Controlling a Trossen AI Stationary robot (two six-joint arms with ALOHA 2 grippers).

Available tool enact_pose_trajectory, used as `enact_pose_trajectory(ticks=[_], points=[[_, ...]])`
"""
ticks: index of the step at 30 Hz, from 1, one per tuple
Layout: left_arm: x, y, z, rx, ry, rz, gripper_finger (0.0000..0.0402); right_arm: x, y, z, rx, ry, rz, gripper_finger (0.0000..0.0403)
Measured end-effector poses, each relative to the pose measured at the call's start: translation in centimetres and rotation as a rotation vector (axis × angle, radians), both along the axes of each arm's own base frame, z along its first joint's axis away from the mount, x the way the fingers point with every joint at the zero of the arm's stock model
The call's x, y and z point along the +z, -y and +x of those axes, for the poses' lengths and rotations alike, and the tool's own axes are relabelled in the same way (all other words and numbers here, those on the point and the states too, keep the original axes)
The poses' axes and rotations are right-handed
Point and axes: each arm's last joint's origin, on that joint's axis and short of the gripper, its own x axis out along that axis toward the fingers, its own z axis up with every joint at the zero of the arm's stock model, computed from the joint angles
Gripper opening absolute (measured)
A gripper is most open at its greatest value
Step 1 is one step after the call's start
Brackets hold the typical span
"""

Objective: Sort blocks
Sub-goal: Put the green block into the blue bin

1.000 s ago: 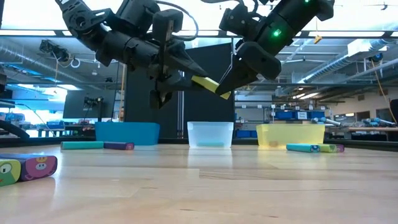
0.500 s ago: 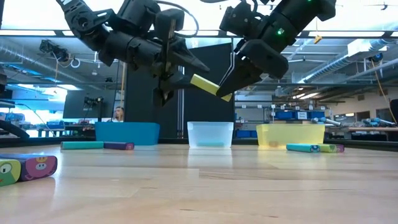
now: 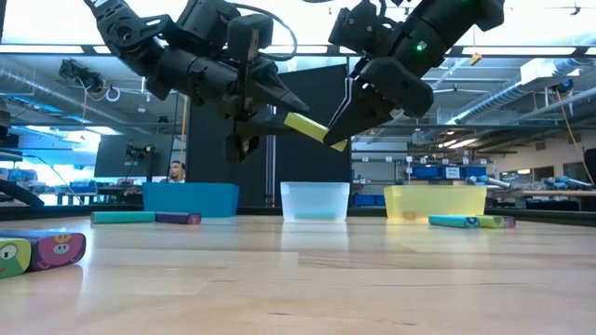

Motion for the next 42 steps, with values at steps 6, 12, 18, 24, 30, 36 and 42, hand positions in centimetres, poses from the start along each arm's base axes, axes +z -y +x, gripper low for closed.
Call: enact_pose_trajectory(ticks=[6, 12, 18, 24, 30, 36, 42], points=[[-0.2, 0.1, -0.1, 0.000, -0.021, -0.039, 0.0170, 0.1, 0.4, 0.0, -0.048, 0.013, -0.018, 0.0117], [-0.2, 0.0, 0.0, 0.051, -0.021, -0.025, 0.0199, 0.0, 0.4, 0.0, -0.048, 0.013, -0.018, 0.0117], [-0.6, -0.1, 0.1, 0.075, -0.039, -0.043, 0.0193, 0.0, 0.4, 0.0, -0.047, 0.013, -0.017, 0.0117], [-1.2, -0.2, 0.5, 0.088, -0.030, -0.045, 0.0154, 0.0, 0.4, 0.0, -0.042, 0.012, -0.017, 0.0117], [-0.9, -0.3, 0.6, 0.098, 0.002, -0.033, 0.0097, 0.0, 0.4, 0.0, -0.035, 0.007, -0.014, 0.0117], [-1.0, -1.0, 0.5, 0.092, 0.006, 0.006, 0.0070, 0.0, 0.4, 0.0, -0.035, 0.007, -0.019, 0.0124], [-0.8, -2.1, 0.4, 0.068, 0.035, 0.096, 0.0065, 0.1, 0.5, 0.0, -0.065, 0.017, -0.037, 0.0170]])
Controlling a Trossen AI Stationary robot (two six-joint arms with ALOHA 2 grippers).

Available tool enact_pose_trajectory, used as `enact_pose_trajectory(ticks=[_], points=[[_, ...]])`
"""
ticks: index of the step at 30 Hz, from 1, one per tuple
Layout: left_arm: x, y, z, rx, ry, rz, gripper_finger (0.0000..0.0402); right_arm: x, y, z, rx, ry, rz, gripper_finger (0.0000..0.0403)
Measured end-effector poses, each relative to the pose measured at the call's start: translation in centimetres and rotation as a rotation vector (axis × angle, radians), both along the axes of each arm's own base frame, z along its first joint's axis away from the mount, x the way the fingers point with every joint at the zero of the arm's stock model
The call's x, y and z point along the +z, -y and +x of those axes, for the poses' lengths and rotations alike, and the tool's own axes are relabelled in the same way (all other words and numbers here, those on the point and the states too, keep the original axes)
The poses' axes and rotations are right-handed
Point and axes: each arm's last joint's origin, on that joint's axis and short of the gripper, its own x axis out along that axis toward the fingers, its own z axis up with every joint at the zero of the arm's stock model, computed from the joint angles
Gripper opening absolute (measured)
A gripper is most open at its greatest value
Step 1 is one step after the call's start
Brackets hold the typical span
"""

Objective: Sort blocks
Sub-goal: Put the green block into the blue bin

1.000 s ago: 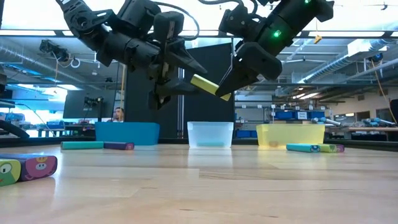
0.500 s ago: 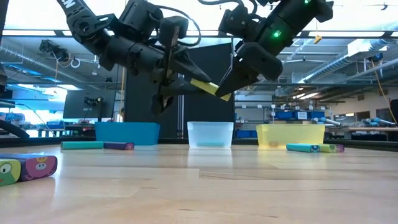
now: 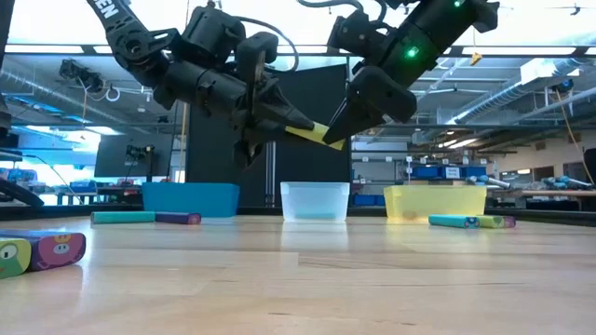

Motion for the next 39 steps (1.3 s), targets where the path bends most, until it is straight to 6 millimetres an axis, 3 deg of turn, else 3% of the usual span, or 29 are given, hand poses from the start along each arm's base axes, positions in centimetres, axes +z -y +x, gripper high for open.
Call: enact_pose_trajectory(ticks=[5, 10, 17, 25, 33, 39], points=[[1.3, -1.3, -0.7, 0.015, 0.035, 0.082, 0.0065, 0.3, 0.1, -0.2, -0.070, 0.012, -0.093, 0.0208], [3.4, -3.8, -2.5, 0.094, 0.025, 0.180, 0.0065, 1.5, 0.1, -0.8, -0.113, 0.046, -0.149, 0.0232], [4.9, -7.0, -7.4, 0.301, -0.222, 0.327, 0.0065, 2.7, 0.2, -1.6, -0.145, 0.065, -0.128, 0.0232], [3.6, -10.7, -12.4, 0.478, -0.629, 0.474, 0.0065, 2.6, 0.1, -1.7, -0.142, 0.068, -0.106, 0.0217], [1.9, -13.3, -13.7, 0.547, -0.843, 0.590, 0.0065, 2.6, 0.1, -1.6, -0.142, 0.071, -0.095, 0.0216], [0.0, -15.1, -13.5, 0.545, -0.939, 0.608, 0.0065, 2.6, 0.1, -1.6, -0.142, 0.071, -0.095, 0.0215]])
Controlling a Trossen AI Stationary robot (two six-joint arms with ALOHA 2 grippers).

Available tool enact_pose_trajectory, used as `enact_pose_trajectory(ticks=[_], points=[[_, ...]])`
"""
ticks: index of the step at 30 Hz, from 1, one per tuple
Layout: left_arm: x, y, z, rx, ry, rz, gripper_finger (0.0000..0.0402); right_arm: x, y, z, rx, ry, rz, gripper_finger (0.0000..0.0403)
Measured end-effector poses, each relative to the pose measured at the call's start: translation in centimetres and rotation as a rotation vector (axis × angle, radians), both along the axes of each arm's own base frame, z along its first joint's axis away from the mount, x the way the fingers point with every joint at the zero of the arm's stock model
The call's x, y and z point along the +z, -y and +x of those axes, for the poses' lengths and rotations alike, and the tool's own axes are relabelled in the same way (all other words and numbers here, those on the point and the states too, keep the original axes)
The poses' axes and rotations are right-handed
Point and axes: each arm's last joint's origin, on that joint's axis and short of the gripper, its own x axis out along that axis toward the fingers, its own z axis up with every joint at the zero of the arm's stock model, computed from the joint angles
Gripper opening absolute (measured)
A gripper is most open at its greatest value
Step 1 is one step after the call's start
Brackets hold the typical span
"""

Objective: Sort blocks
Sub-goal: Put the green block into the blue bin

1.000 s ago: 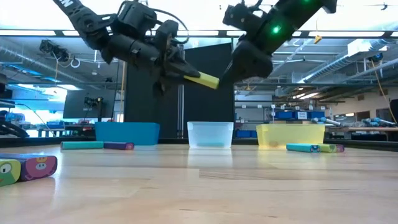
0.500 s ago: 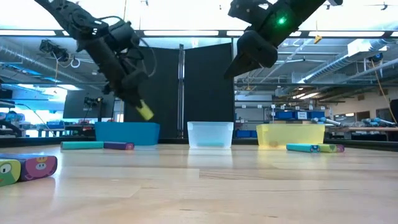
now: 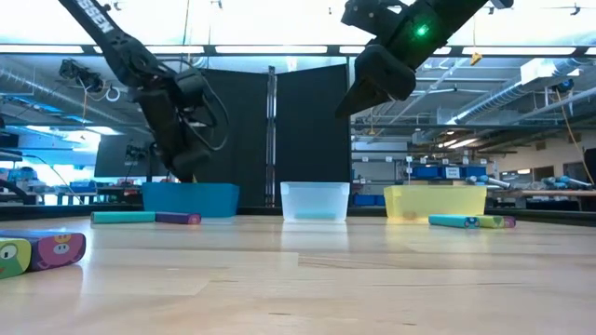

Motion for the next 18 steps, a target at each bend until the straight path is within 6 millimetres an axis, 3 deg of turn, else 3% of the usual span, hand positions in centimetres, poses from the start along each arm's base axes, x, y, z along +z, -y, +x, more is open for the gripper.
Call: enact_pose_trajectory(ticks=[8, 18], points=[[0.1, -1.9, 1.3, 0.004, -0.039, -0.025, 0.0065, 0.0, 0.0, 0.0, 0.000, 0.000, 0.000, 0.0211], [-0.1, -2.3, 1.8, -0.018, -0.060, -0.085, 0.0111, 0.0, 0.0, 0.0, 0.001, -0.005, -0.001, 0.0211]])
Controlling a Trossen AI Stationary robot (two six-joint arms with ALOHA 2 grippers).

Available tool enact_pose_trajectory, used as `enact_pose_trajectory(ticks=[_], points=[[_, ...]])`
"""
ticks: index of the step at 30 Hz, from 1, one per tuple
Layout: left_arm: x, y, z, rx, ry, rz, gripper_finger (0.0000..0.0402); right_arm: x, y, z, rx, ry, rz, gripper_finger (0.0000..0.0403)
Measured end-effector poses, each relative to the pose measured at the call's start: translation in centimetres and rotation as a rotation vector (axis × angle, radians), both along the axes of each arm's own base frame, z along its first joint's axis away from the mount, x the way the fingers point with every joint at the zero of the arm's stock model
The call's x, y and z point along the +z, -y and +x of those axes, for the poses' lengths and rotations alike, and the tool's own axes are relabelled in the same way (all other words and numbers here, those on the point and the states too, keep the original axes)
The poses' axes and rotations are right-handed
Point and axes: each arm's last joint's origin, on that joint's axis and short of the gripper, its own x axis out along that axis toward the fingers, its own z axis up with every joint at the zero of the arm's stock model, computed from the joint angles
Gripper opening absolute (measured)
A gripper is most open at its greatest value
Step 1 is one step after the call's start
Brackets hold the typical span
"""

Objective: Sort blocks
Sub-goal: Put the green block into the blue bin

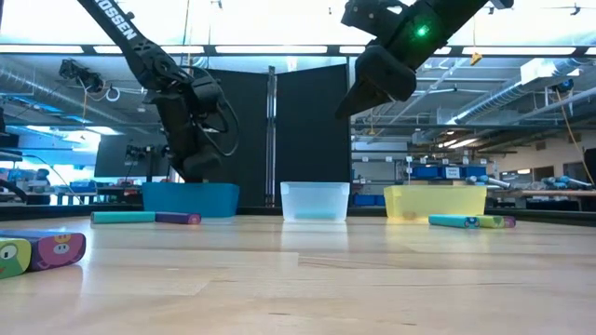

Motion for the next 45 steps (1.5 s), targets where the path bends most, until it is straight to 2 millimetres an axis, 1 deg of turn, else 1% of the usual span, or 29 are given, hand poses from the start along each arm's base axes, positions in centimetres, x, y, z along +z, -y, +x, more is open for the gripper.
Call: enact_pose_trajectory(ticks=[6, 12, 17, 27, 30, 33, 36, 39, 42, 45], points=[[0.0, 0.1, 0.0, -0.015, -0.017, 0.007, 0.0115, 0.0, 0.0, 0.0, 0.001, -0.004, -0.001, 0.0213], [0.7, 0.3, -0.1, -0.017, -0.010, 0.021, 0.0117, 0.0, 0.0, 0.0, 0.001, -0.004, -0.001, 0.0211], [1.8, 0.7, -0.3, -0.019, 0.025, 0.049, 0.0117, 0.0, 0.0, 0.0, 0.006, -0.005, 0.004, 0.0213], [3.9, 1.4, -0.6, -0.056, 0.185, 0.032, 0.0122, 0.0, 0.0, 0.0, 0.010, -0.010, 0.001, 0.0215], [3.8, 1.5, -0.6, -0.064, 0.200, 0.036, 0.0134, -0.1, 0.0, -0.1, 0.012, -0.015, 0.001, 0.0214], [2.6, 1.7, -0.9, -0.070, 0.185, 0.055, 0.0146, -0.1, 0.1, 0.0, 0.022, -0.020, 0.014, 0.0210], [2.1, 1.5, -1.1, -0.050, 0.198, 0.097, 0.0147, -0.1, 0.2, 0.0, 0.033, -0.024, 0.032, 0.0200], [2.2, 1.0, -1.4, -0.029, 0.216, 0.118, 0.0133, -0.2, 0.3, 0.1, 0.047, -0.028, 0.054, 0.0179], [2.4, 0.5, -1.7, -0.020, 0.227, 0.141, 0.0104, -0.2, 0.4, 0.1, 0.059, -0.030, 0.070, 0.0146], [2.1, -0.1, -2.3, -0.006, 0.205, 0.139, 0.0062, -0.2, 0.3, 0.1, 0.080, -0.034, 0.093, 0.0106]])
